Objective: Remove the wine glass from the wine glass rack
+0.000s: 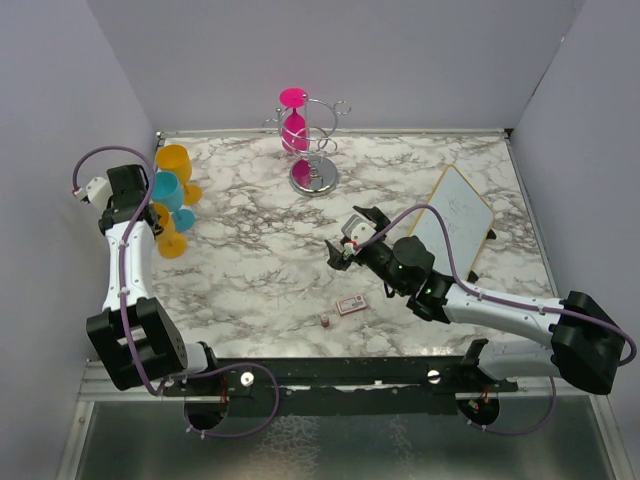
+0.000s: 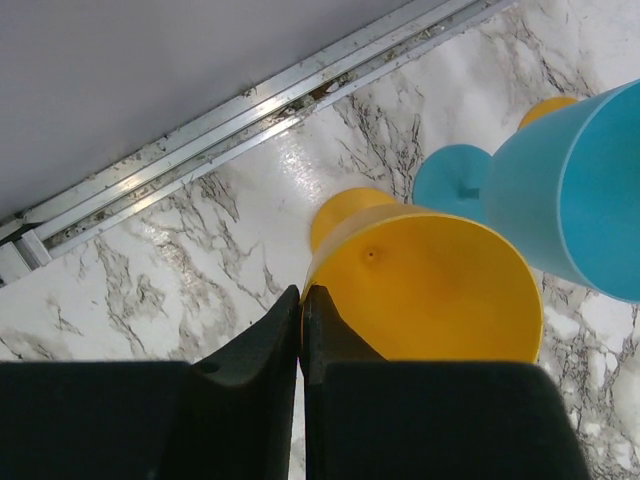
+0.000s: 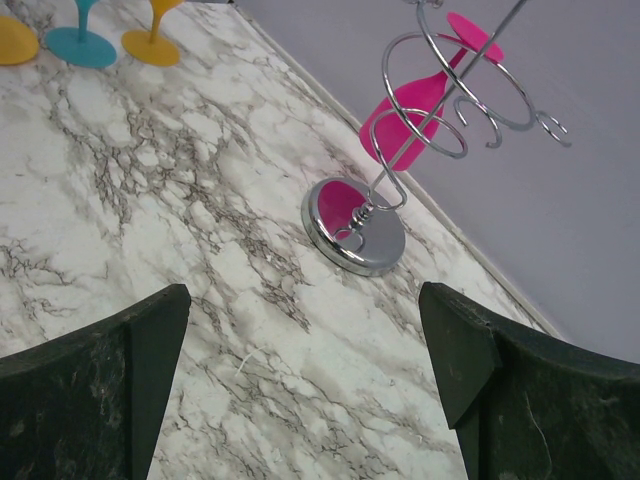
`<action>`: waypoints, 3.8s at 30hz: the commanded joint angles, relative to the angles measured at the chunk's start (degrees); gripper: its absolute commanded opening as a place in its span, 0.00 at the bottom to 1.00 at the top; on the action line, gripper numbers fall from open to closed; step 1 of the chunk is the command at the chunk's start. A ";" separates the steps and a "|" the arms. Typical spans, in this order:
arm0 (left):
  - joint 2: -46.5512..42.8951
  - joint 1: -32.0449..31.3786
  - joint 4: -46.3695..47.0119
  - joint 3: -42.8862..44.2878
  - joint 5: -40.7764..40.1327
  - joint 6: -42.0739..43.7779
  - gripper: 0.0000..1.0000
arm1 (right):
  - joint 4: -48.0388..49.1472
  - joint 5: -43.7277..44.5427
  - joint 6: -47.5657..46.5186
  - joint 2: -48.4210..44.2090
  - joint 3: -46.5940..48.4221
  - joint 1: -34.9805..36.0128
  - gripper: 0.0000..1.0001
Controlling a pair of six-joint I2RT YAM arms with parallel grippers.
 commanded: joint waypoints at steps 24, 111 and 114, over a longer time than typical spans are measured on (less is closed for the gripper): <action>-10.00 0.58 -4.10 9.16 2.10 -0.42 0.77 | -0.51 -2.81 2.10 -0.23 0.57 -0.25 1.00; 56.28 -24.21 32.44 64.88 52.30 -25.96 0.24 | 0.40 -2.65 -0.44 0.43 0.90 -1.35 0.99; 55.84 -24.21 32.57 64.54 51.92 -25.98 0.21 | 0.47 -3.04 -0.40 0.47 0.91 -1.35 0.99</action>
